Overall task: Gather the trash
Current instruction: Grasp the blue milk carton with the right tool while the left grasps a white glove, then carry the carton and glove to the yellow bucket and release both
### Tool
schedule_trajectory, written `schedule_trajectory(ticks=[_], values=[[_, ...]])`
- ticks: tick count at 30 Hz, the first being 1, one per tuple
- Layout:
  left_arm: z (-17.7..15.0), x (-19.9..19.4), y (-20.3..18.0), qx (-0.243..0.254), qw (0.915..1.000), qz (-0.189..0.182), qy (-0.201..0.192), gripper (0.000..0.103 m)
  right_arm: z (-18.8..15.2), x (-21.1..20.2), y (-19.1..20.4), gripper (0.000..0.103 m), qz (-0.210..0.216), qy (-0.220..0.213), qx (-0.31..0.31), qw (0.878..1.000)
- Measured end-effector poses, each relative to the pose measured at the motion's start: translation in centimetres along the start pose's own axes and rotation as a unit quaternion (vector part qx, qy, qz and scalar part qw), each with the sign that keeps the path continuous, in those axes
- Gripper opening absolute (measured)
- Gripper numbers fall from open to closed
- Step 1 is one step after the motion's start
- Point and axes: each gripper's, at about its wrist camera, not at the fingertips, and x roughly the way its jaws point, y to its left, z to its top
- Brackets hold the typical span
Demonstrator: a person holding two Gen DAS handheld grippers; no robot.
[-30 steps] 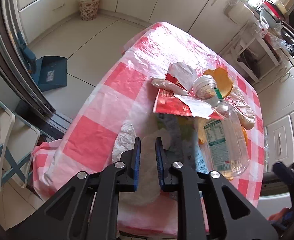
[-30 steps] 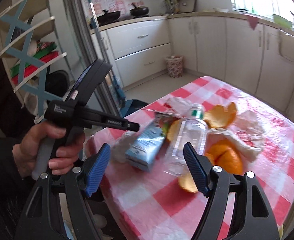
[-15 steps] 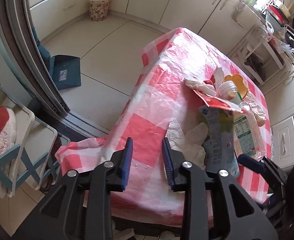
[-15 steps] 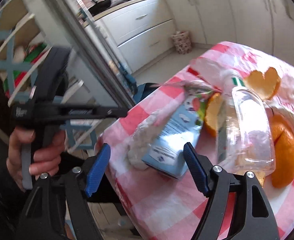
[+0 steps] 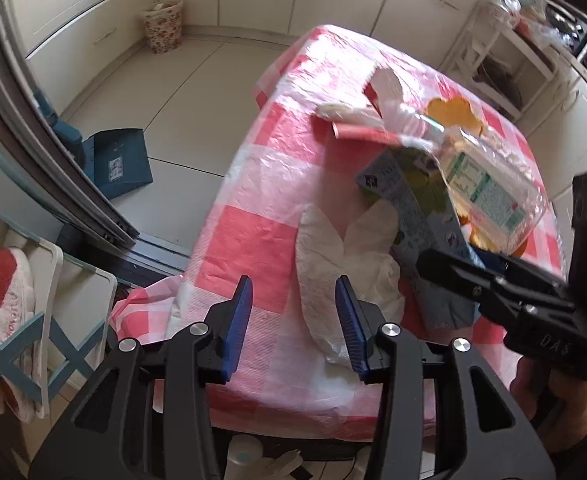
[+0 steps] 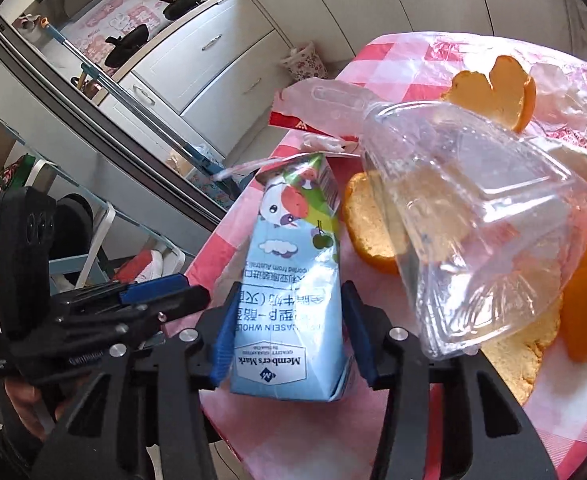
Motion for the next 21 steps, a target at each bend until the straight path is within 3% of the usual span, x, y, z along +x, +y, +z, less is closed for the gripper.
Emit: schedule_trajectory(ticks=[3,7,13,15,17,21], values=[[-0.2,0.3,-1.2,0.023,0.9997,-0.006,0.004,0.047,0.2,-1.5,-0.1,0.046,0.003,-0.006,-0.007,1.0],[-0.5,0.7,-3.1,0.059,0.9983,0.005,-0.001,0.064,-0.4,-3.7,-0.4,0.045,0.003,-0.012,-0.015,1.0],[-0.7,2.3,-5.1,0.09,0.9949,0.046,0.001,0.064,-2.5,-7.0,-1.8,0.044,0.004,-0.005,-0.025,1.0],[-0.7,2.2,-5.3,0.091,0.9946,0.05,-0.005,0.051,-3.3,-7.6,-2.3,0.044,0.01,0.004,-0.023,1.0],[-0.7,2.0,-5.5,0.092,0.995,0.038,-0.003,0.019,-4.1,-8.4,-2.8,0.044,0.017,0.011,-0.021,1.0],[-1.3,1.3,-6.3,0.1,0.9945,-0.025,0.021,0.012,-5.0,-11.2,-4.2,0.044,0.034,-0.006,-0.004,0.999]])
